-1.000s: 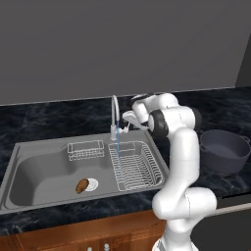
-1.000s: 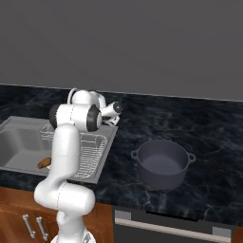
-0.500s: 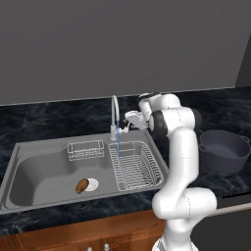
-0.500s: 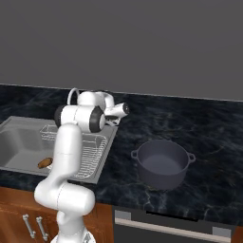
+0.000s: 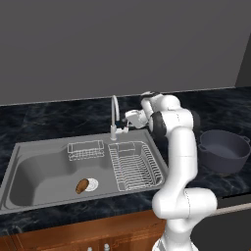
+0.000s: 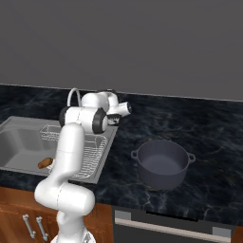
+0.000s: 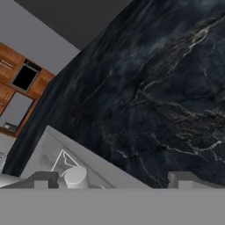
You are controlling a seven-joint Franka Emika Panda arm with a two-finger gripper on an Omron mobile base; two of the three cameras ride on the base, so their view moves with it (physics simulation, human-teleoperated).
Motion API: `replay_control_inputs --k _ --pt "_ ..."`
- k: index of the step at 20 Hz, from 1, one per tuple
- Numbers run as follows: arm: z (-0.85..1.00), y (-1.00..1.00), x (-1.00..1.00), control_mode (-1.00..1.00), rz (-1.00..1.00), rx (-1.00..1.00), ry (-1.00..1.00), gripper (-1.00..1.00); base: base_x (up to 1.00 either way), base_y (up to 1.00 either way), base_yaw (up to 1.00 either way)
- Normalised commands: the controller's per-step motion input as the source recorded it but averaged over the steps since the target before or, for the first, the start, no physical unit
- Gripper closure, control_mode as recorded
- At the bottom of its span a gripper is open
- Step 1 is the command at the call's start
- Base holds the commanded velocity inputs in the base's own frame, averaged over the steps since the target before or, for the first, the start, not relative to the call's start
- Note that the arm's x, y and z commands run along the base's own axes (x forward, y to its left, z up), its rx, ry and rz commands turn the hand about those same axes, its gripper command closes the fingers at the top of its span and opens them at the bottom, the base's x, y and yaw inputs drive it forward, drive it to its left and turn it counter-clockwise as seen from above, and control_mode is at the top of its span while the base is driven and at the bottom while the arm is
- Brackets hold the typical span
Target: Dump the potato from the pot into the sink. Then turn on the water and wash the potato. Then turn off the water and put the potato back in the pot.
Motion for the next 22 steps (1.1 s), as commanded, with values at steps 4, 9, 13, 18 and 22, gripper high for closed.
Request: replay_control_inputs --k 4,9,13,18,22 --pt "0.00 0.48 0.07 -1.00 0.14 0.03 0.00 -1.00 0.00 0.00 0.00" --pt "0.01 0.14 0.03 -1.00 0.05 0.01 0.00 -1.00 0.00 0.00 0.00" --pt "0.24 -0.26 -0.41 -1.00 -0.01 -0.01 -0.04 -1.00 0.00 0.00 0.00" --pt "0.38 -0.31 -0.71 -1.00 -0.02 -0.03 -0.09 -1.00 0.00 0.00 0.00" --pt "0.49 -0.23 -0.95 -1.00 0.00 -0.02 -0.13 -1.00 0.00 0.00 0.00"
